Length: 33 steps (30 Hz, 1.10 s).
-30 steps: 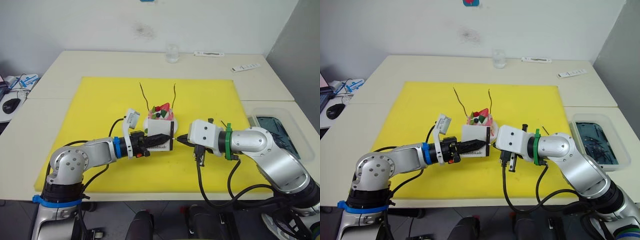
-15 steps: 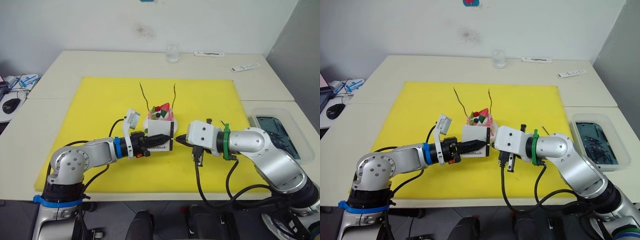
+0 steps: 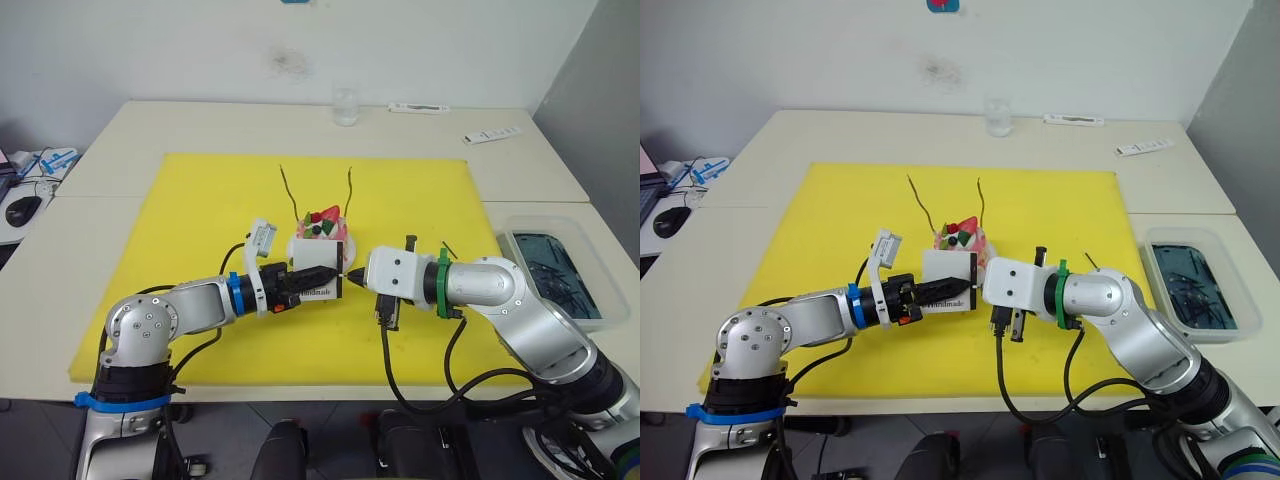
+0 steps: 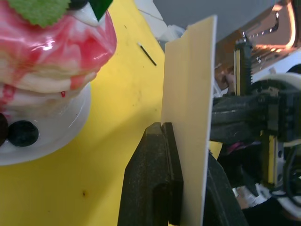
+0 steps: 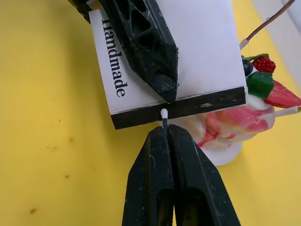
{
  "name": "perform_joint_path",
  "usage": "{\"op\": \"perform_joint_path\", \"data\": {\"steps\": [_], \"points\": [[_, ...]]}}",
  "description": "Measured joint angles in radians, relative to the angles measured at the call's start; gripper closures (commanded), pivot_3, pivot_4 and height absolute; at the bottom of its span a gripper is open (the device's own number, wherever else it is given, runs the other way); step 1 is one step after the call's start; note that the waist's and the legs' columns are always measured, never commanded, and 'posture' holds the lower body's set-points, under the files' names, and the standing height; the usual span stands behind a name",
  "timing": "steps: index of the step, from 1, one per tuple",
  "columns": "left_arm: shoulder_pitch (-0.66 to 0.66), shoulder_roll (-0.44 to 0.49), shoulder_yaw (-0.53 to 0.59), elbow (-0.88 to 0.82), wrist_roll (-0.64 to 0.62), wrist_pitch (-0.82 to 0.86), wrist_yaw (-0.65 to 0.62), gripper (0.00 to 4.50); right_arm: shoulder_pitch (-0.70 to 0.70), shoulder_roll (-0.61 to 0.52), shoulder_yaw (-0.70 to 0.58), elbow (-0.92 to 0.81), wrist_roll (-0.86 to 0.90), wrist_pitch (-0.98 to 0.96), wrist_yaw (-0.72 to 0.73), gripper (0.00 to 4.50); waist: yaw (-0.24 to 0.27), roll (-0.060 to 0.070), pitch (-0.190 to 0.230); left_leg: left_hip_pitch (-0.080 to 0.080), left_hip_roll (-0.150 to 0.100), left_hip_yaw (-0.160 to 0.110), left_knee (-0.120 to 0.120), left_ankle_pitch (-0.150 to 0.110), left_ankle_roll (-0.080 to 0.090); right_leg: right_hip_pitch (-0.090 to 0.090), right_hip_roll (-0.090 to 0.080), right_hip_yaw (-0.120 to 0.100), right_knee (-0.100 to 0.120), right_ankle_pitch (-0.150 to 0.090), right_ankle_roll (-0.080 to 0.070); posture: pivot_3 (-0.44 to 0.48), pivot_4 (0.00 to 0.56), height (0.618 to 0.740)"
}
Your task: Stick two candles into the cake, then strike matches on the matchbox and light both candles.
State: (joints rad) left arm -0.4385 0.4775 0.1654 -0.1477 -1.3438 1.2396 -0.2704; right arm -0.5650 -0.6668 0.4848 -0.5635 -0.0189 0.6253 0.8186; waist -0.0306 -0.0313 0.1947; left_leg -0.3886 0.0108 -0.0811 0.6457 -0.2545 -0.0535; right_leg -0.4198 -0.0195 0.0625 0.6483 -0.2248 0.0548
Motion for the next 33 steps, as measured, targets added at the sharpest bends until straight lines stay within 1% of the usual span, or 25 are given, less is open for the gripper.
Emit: {"op": "perform_joint_path", "data": {"steps": [2,3,4,6,11,15,18,21,25,29,33], "points": [[-0.042,-0.001,0.033,0.026,-0.079,-0.002,0.028,4.50,0.019,-0.017,0.023,-0.003,0.000,-0.006,0.032,4.47,0.001,-0.001,0.000,-0.001,0.000,-0.001,0.000,0.000,0.000,0.000,0.000,-0.001,0.000,0.000,0.000,0.000,0.150,0.740],[-0.083,0.013,0.062,0.029,-0.130,-0.004,0.033,4.50,0.047,-0.020,0.052,-0.003,0.004,-0.002,0.054,4.47,0.001,-0.001,0.000,-0.002,0.000,-0.002,0.000,0.000,0.000,0.000,0.000,-0.002,0.000,0.000,0.000,0.000,0.150,0.740],[-0.106,0.043,0.084,0.029,-0.161,-0.005,0.034,4.50,0.064,-0.020,0.070,-0.005,0.008,0.003,0.071,4.47,0.000,-0.001,0.000,-0.002,0.000,-0.001,0.000,0.000,0.000,-0.001,0.000,-0.001,0.000,0.000,0.000,0.000,0.150,0.740],[-0.116,0.109,0.117,0.029,-0.195,0.001,0.030,4.50,0.073,-0.036,0.064,-0.020,0.020,0.020,0.095,4.47,-0.007,0.001,0.000,0.000,0.000,0.002,0.000,0.000,0.000,-0.001,0.000,0.002,0.000,0.000,0.000,0.000,0.150,0.740],[-0.035,0.201,0.111,0.007,-0.226,0.046,0.001,4.50,0.036,-0.036,-0.032,-0.069,0.083,0.080,0.111,4.47,-0.007,0.000,0.000,0.001,0.000,0.000,0.000,0.000,0.000,0.000,0.000,0.000,0.001,0.000,-0.001,0.000,0.150,0.740],[0.011,0.223,0.102,-0.048,-0.228,0.044,-0.014,4.50,0.036,-0.028,-0.063,-0.089,0.122,0.127,0.112,4.47,0.002,0.000,0.000,0.001,0.000,0.000,0.000,0.000,0.000,0.000,0.000,0.000,0.000,0.000,-0.001,0.000,0.150,0.740],[0.036,0.231,0.096,-0.058,-0.225,0.040,-0.028,4.50,0.036,-0.029,-0.080,-0.091,0.137,0.147,0.109,4.47,0.002,0.000,0.000,0.000,0.000,0.000,0.000,0.000,0.000,0.000,0.000,0.000,0.000,-0.001,-0.002,0.000,0.150,0.740],[0.092,0.279,0.094,-0.090,-0.165,0.035,-0.074,4.50,0.031,-0.026,-0.121,-0.099,0.169,0.185,0.100,4.47,-0.001,0.000,0.000,0.001,0.000,0.001,-0.001,0.000,0.000,-0.001,0.000,0.000,0.001,-0.001,-0.002,0.000,0.150,0.740],[0.181,0.302,0.084,-0.096,-0.054,0.003,-0.144,4.50,-0.026,0.014,-0.181,-0.098,0.214,0.255,0.071,4.47,-0.004,0.000,0.000,0.001,0.001,0.001,-0.002,0.000,0.000,-0.001,0.001,0.000,0.001,-0.002,-0.003,0.000,0.150,0.740],[0.242,0.302,0.064,-0.100,0.048,-0.042,-0.207,4.50,-0.123,0.102,-0.200,-0.058,0.242,0.314,0.005,4.47,-0.002,0.000,0.000,0.001,0.001,0.001,-0.001,0.000,0.000,-0.001,0.001,0.000,0.001,-0.003,-0.005,0.000,0.150,0.740],[0.252,0.283,0.059,-0.117,0.089,-0.064,-0.235,4.50,-0.181,0.148,-0.195,0.000,0.236,0.322,-0.046,4.47,0.001,0.000,0.000,0.000,0.001,0.001,-0.001,0.000,0.000,-0.001,0.000,0.000,-0.001,-0.003,-0.005,0.000,0.150,0.740]]}}
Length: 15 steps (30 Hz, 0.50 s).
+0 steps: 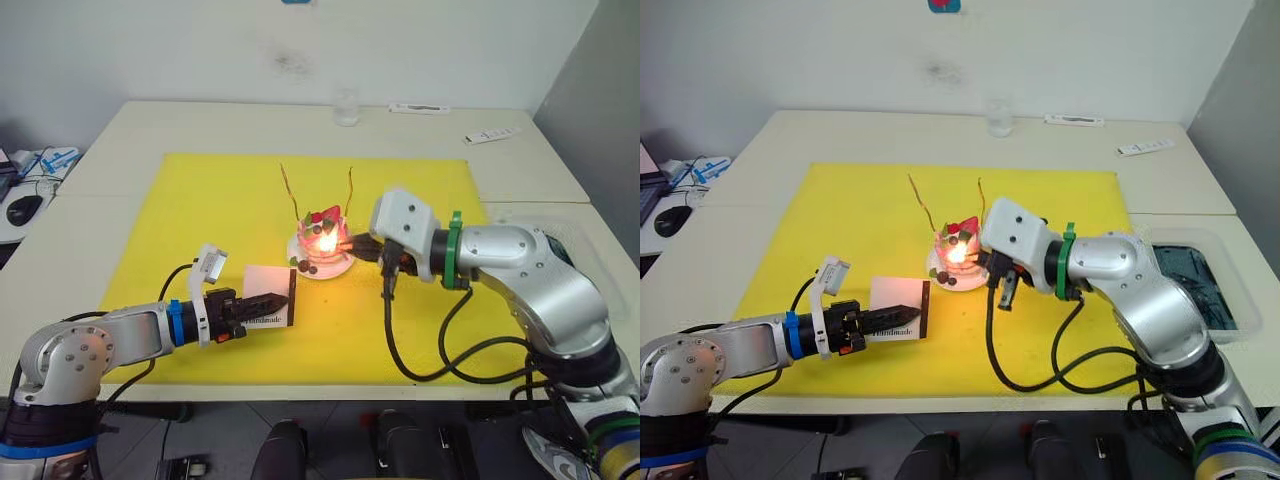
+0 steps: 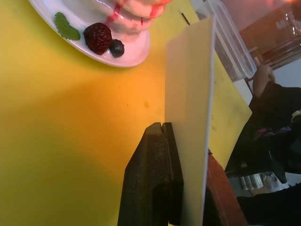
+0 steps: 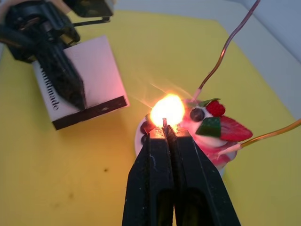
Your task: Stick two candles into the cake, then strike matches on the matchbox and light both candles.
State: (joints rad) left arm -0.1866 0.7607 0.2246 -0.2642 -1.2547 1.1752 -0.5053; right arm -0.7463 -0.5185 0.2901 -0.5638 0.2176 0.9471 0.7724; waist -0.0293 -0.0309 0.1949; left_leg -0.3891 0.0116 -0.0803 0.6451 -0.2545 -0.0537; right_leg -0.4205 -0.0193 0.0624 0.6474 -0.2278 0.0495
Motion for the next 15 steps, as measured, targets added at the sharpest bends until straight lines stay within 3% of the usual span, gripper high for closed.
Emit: {"op": "perform_joint_path", "data": {"steps": [6,15], "points": [[0.004,-0.049,-0.035,-0.008,0.040,-0.021,-0.011,4.50,-0.098,0.121,0.041,0.115,-0.041,-0.015,-0.103,4.47,-0.004,0.000,0.000,-0.001,0.001,0.000,-0.001,0.000,0.000,-0.002,0.001,-0.001,0.001,0.004,-0.001,0.000,0.150,0.740],[-0.003,-0.064,-0.044,-0.018,0.059,-0.021,-0.027,4.50,-0.139,0.245,0.083,0.235,-0.095,-0.084,-0.200,4.47,-0.006,0.000,0.000,-0.001,0.001,0.000,-0.001,0.000,0.000,-0.002,0.001,-0.001,0.001,0.004,-0.001,0.000,0.150,0.740]]}}
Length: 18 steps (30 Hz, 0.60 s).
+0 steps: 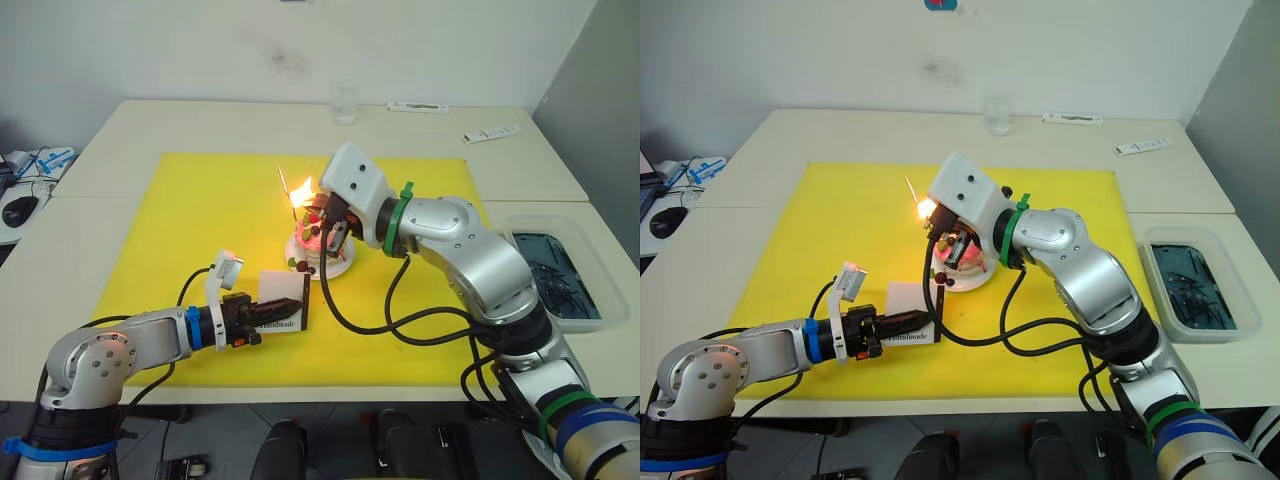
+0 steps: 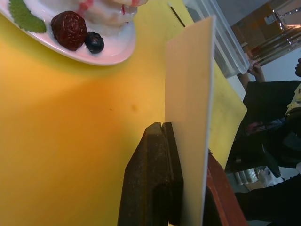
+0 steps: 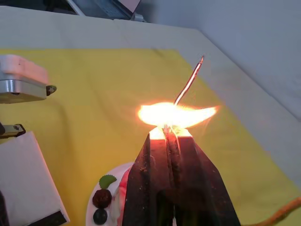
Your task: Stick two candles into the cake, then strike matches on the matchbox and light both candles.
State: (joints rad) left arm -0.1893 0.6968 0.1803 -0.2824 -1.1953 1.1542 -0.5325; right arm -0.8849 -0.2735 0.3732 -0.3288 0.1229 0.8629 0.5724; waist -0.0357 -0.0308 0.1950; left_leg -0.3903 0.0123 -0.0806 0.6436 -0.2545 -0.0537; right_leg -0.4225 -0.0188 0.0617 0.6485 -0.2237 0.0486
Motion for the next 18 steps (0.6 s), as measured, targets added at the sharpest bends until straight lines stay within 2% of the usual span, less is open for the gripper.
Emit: {"op": "perform_joint_path", "data": {"steps": [18], "points": [[-0.005,-0.013,-0.018,0.000,0.035,0.000,-0.025,4.50,-0.051,0.053,0.000,0.113,-0.035,-0.110,-0.025,4.47,-0.001,0.000,0.000,0.000,0.000,0.000,0.000,0.000,0.000,0.000,0.000,0.000,0.000,0.000,0.000,0.000,0.150,0.740]]}}
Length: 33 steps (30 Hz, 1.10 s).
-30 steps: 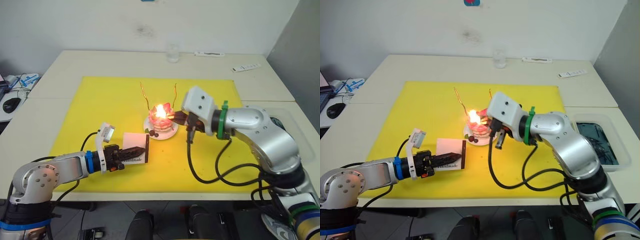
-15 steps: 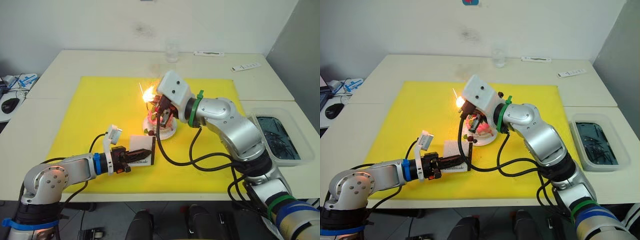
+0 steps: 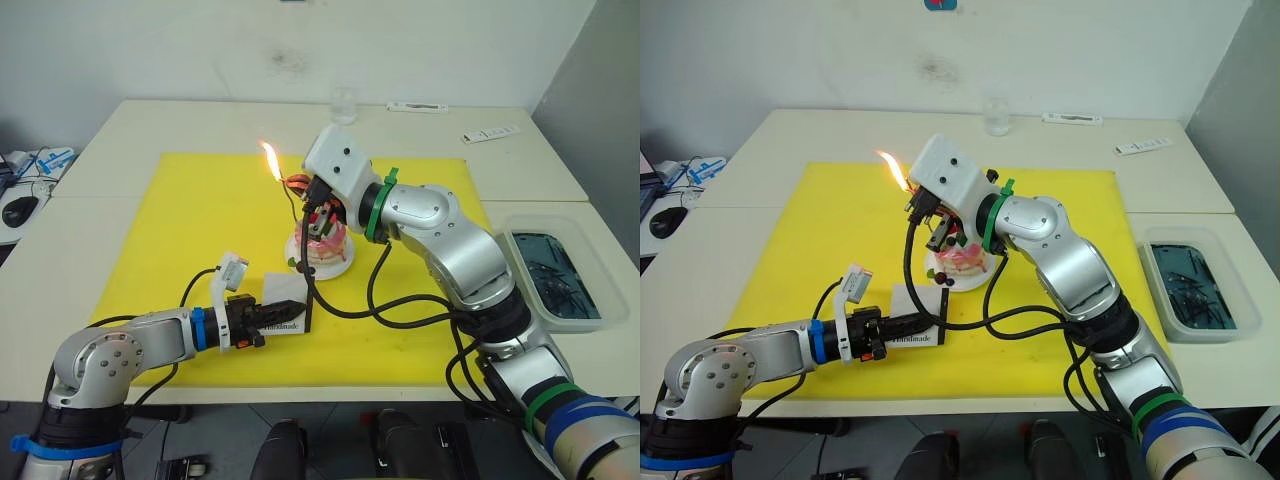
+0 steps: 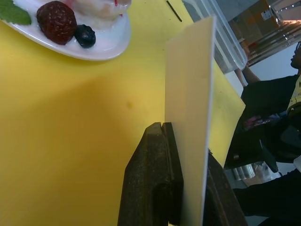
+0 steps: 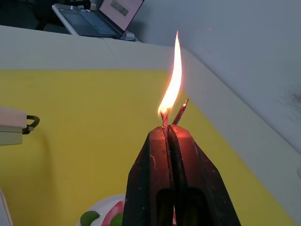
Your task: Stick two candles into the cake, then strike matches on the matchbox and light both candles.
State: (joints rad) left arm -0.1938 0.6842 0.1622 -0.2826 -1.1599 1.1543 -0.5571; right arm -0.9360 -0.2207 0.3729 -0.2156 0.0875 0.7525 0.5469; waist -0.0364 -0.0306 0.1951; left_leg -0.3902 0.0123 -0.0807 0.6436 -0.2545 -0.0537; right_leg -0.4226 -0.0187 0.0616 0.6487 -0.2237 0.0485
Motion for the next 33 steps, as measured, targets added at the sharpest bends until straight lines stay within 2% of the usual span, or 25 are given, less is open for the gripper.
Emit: {"op": "perform_joint_path", "data": {"steps": [33], "points": [[-0.021,-0.002,-0.001,0.000,0.004,0.002,-0.004,4.50,-0.007,0.026,-0.009,0.071,-0.029,-0.064,-0.024,4.47,-0.001,0.000,0.000,0.000,0.000,0.000,0.000,0.000,0.000,0.000,0.000,0.000,0.000,0.000,0.000,0.000,0.150,0.740]]}}
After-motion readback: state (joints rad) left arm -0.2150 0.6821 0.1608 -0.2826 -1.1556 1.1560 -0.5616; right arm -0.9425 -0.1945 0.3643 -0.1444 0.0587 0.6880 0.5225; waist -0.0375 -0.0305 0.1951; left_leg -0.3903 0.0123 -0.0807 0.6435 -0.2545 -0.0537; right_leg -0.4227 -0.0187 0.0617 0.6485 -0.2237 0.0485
